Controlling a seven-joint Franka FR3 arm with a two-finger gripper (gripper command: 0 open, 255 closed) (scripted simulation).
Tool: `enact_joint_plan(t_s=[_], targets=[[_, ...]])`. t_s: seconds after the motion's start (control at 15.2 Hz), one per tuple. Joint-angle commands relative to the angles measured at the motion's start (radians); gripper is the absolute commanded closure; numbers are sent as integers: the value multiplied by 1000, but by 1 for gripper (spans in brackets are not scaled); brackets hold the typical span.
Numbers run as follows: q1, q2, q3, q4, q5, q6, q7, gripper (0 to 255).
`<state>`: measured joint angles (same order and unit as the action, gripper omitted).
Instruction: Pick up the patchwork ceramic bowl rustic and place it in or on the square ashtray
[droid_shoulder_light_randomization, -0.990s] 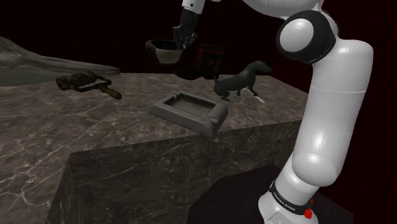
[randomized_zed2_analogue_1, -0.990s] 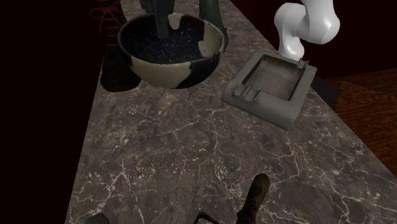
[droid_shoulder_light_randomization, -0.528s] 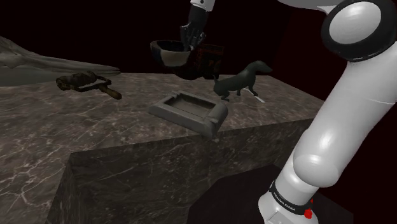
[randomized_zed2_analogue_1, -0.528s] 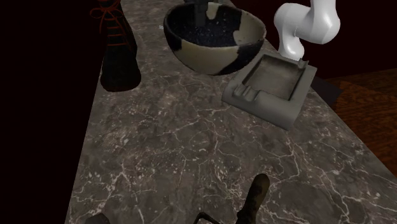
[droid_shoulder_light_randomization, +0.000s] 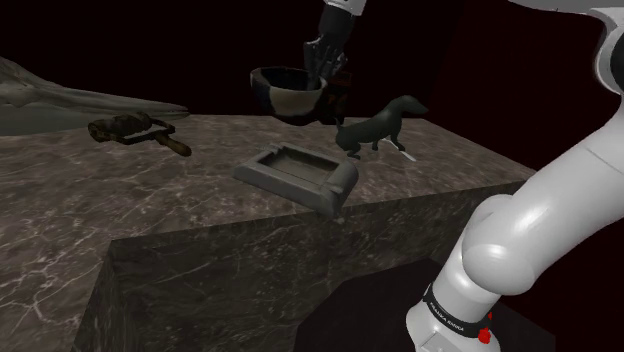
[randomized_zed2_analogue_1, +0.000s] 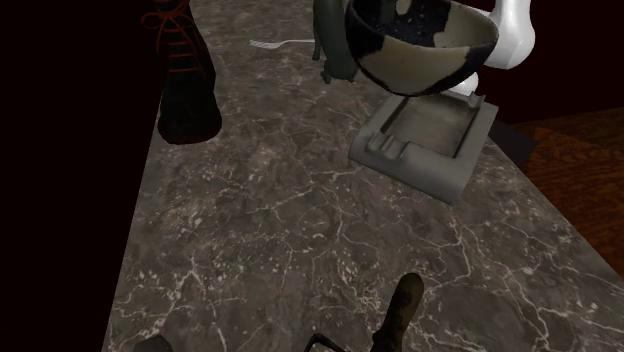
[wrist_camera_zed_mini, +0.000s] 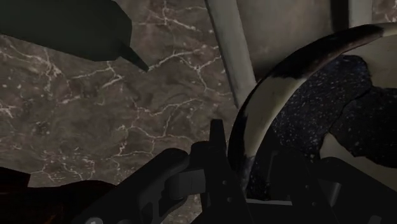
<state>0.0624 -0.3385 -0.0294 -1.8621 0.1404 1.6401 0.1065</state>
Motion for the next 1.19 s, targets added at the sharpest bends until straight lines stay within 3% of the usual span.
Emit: enact_joint_plan(t_s=[0.0, 0.26, 1.12], targets=[[4, -79, 11, -69, 1, -6, 16, 255], [13, -230, 40, -181, 9, -40, 57, 255], [12, -277, 45, -393, 15, 124, 36, 255]])
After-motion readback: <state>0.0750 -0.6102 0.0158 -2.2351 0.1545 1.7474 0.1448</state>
